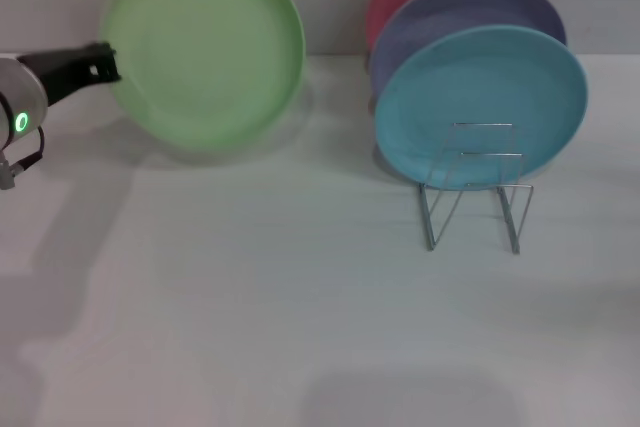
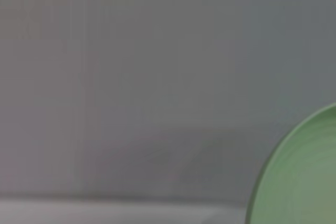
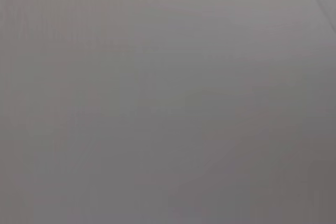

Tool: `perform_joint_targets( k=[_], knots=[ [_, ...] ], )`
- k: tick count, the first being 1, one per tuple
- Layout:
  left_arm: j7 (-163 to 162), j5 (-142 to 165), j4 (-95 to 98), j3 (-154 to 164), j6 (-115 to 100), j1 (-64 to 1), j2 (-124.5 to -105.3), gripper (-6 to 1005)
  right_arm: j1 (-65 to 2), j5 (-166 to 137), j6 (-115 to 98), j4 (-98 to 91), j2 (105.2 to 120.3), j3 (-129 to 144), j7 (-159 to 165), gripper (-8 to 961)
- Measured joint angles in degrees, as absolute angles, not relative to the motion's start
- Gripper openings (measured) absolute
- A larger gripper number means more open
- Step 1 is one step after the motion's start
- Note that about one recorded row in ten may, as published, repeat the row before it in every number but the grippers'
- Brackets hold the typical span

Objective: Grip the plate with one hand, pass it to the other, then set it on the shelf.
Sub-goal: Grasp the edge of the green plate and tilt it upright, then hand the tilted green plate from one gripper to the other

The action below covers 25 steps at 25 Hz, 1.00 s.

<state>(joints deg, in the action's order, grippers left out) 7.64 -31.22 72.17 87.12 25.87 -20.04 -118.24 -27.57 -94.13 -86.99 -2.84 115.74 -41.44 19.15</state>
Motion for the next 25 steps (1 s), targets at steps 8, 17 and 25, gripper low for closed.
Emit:
perform_joint_targets(
  k=[8,17,25],
  knots=[
    [7.8,-32.2,62.5,101.2,-13.1,-12.6,-118.32,26,-27.4,-94.4,-87.1,-3.5,116.44,-41.0,19.0,700],
    [3.5,-32.2,40.2,114.3,-50.3,-15.0,-118.82,27,-27.2,-94.8,-88.1,-4.2,117.58,-39.5,19.0,701],
    [2.8,-43.5,32.1,123.9,-62.2,-14.9,-119.16,27,-24.9,-94.9,-93.9,-4.7,118.77,-32.6,19.0,701]
  ],
)
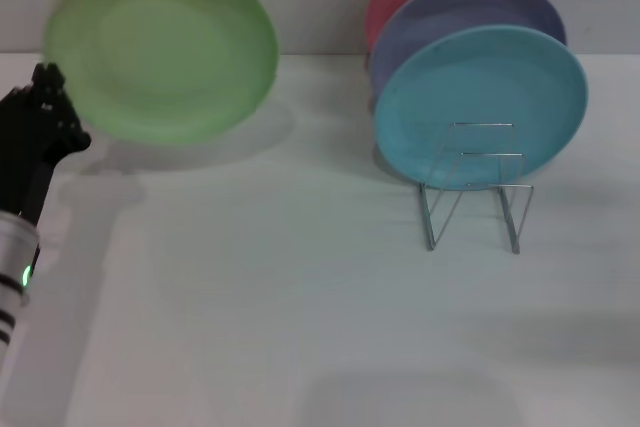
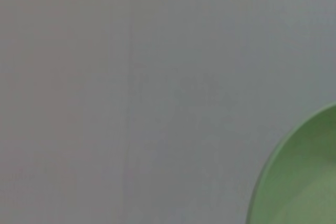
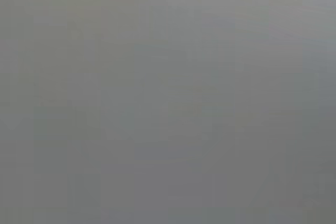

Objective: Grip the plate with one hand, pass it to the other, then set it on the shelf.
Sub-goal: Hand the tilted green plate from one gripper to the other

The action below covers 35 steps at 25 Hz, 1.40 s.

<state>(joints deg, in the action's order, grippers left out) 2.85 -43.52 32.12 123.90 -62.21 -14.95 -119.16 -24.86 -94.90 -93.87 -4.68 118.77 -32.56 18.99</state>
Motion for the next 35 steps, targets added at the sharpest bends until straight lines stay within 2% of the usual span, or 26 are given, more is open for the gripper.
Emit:
perform_joint_targets(
  k=[10,19,25,35],
  knots=[
    [18.7,-62.0,36.0,138.9,-68.0,-13.3,-119.18,28,-20.2,-95.2,-100.3,-1.1,119.19,-18.6,19.0,699],
    [32.7,-77.9,43.1,148.7,-71.4,-12.9,-119.18,28,-16.3,-95.8,-103.8,11.7,119.28,-6.4,5.6,699],
    [32.8,-79.5,44.7,150.6,-72.6,-11.1,-119.18,28,-17.1,-95.9,-102.6,16.2,119.26,0.4,2.9,700],
    [32.7,-83.1,45.1,153.7,-74.4,-10.7,-119.18,29,-22.6,-98.7,-94.6,18.1,119.4,3.1,3.1,701]
  ],
)
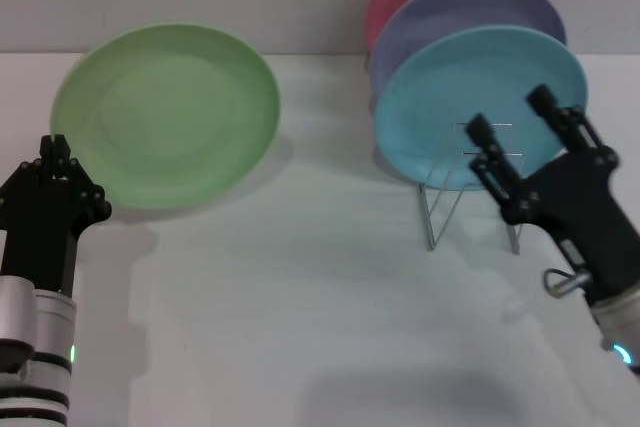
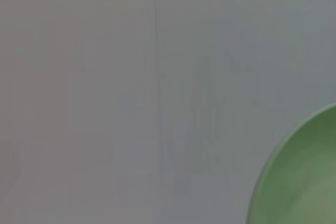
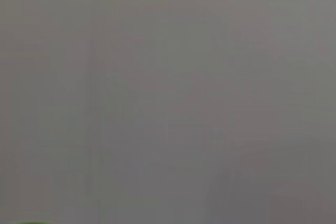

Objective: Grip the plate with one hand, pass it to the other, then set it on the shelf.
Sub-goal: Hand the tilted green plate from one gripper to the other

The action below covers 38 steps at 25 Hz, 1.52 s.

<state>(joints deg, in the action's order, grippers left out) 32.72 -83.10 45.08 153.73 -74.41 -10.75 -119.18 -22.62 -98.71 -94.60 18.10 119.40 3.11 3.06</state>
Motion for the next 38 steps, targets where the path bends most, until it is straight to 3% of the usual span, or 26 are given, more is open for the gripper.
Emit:
perform_joint_targets(
  k=[38],
  knots=[
    [44.6,-94.6,54.2,162.8,-79.2,-10.5,-119.17,31,-37.5,-103.3,-64.2,24.4,119.48,-2.4,3.6,693]
  ],
)
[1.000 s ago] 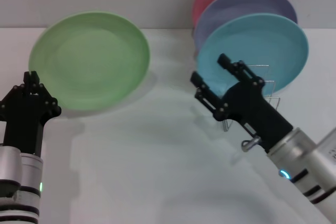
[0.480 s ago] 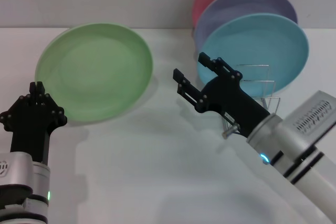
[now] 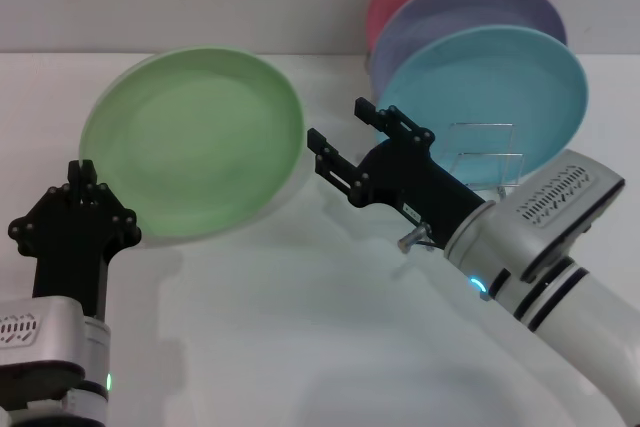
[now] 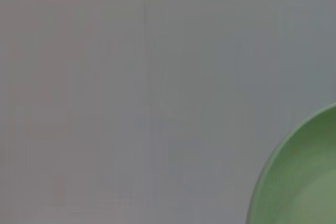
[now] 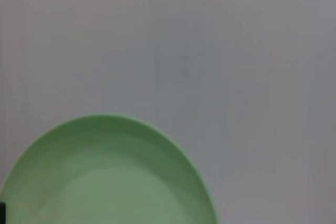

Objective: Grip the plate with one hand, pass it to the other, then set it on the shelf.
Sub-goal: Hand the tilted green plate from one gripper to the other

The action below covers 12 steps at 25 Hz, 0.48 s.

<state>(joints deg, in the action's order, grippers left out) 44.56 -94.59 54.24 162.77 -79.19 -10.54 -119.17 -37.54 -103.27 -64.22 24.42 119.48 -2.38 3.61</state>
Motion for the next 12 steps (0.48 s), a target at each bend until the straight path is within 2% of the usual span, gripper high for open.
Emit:
perform_joint_targets(
  k=[12],
  knots=[
    [46.0,-94.8,56.0,164.4,-79.4,-10.8,-119.17,32,-38.6,-103.3,-61.2,24.8,119.53,-3.7,3.5,681]
  ],
)
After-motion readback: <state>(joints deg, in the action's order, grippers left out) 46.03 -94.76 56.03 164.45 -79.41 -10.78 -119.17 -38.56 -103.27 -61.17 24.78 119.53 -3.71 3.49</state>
